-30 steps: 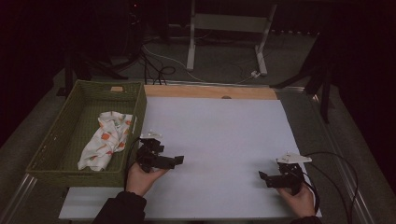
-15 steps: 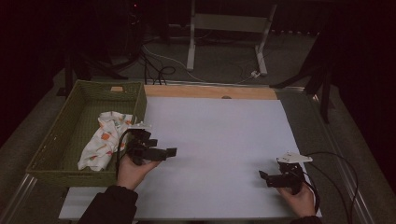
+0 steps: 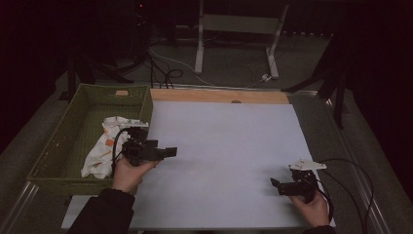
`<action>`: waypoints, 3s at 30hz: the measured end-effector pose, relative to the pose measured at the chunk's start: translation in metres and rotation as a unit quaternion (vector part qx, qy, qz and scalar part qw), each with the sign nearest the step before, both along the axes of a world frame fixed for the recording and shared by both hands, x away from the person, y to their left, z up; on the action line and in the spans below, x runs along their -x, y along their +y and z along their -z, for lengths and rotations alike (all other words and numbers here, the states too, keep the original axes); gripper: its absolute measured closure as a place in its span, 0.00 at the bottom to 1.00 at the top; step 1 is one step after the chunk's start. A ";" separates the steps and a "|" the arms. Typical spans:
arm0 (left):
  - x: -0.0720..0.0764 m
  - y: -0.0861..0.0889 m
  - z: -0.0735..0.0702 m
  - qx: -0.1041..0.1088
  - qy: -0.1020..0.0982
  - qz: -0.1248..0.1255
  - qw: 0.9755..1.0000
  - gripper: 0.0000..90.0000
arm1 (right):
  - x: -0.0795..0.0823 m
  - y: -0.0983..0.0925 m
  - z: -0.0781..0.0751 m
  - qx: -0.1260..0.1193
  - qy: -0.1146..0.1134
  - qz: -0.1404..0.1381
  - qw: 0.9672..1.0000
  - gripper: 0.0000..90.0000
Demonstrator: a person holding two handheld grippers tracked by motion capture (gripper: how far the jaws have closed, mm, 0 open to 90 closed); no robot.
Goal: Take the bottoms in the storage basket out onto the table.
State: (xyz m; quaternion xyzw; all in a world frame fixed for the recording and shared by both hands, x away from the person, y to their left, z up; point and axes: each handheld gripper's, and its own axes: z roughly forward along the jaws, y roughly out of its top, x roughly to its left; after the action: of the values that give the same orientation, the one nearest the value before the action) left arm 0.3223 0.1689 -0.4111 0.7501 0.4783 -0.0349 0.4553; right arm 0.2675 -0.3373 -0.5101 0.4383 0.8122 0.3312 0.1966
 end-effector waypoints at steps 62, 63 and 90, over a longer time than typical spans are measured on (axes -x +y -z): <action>-0.034 0.122 0.001 -0.058 0.034 -0.103 0.992 0.03 | -0.001 -0.001 0.000 0.001 0.001 0.000 1.000 0.09; -0.034 0.122 0.001 -0.058 0.034 -0.103 0.992 0.03 | -0.001 -0.001 0.000 0.001 0.001 0.000 1.000 0.09; -0.054 0.139 0.037 -0.200 0.070 -0.146 0.966 0.12 | -0.001 -0.001 0.001 -0.001 0.002 -0.004 1.000 0.09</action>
State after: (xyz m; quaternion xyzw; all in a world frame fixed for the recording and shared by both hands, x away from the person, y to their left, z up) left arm 0.3763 0.3079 -0.4477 0.7439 0.6103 0.0755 0.2615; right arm 0.2689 -0.3379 -0.5112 0.4361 0.8138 0.3322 0.1929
